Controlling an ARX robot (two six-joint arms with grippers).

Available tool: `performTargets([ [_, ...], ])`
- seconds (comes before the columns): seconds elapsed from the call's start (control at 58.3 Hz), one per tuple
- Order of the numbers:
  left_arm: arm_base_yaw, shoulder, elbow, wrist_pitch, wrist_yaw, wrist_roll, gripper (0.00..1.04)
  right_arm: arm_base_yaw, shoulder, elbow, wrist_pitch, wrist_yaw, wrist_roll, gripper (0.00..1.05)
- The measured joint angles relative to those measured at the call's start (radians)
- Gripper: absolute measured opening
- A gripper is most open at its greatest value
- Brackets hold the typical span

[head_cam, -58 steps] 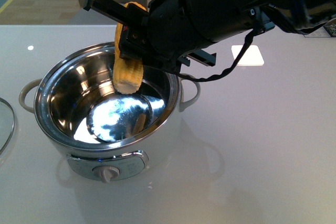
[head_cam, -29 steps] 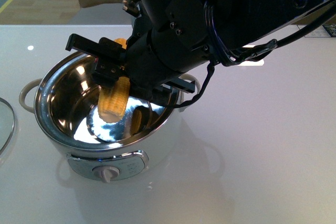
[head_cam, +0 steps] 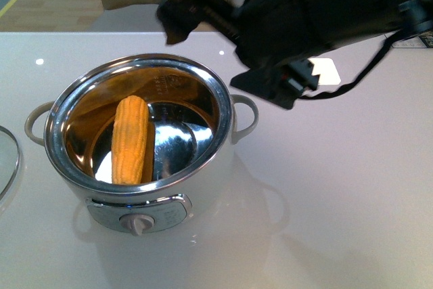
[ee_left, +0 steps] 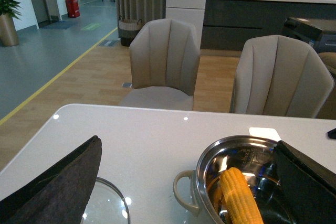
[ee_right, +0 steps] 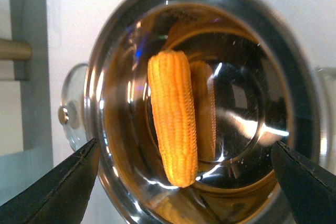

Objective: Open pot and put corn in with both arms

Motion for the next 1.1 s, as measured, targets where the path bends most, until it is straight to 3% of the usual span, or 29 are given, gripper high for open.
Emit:
performTargets([
  [0.171,0.0,0.0,0.0,0.0,0.0,0.0,0.98,-0.133,-0.28,-0.187,-0.026,0.084,-0.045,0.96],
  [0.274,0.0,0.0,0.0,0.0,0.0,0.0,0.98,-0.265,-0.514,-0.347,-0.096,0.173,-0.147,0.96],
  [0.377,0.0,0.0,0.0,0.0,0.0,0.0,0.98,-0.348,-0.704,-0.443,-0.149,0.194,-0.217,0.96],
  [0.583,0.0,0.0,0.0,0.0,0.0,0.0,0.98,-0.364,-0.774,-0.467,-0.116,0.218,-0.279,0.94],
  [0.669,0.0,0.0,0.0,0.0,0.0,0.0,0.98,-0.361,-0.769,-0.603,0.234,0.346,-0.463,0.81],
  [0.771,0.0,0.0,0.0,0.0,0.0,0.0,0.98,-0.382,-0.814,-0.731,0.514,0.35,-0.64,0.64],
  [0.891,0.0,0.0,0.0,0.0,0.0,0.0,0.98,-0.41,-0.896,-0.795,0.558,0.331,-0.718,0.43],
  [0.977,0.0,0.0,0.0,0.0,0.0,0.0,0.98,-0.434,-0.96,-0.859,0.54,0.303,-0.743,0.2],
  [1.097,0.0,0.0,0.0,0.0,0.0,0.0,0.98,-0.456,-1.025,-0.896,0.515,0.276,-0.757,0.02],
])
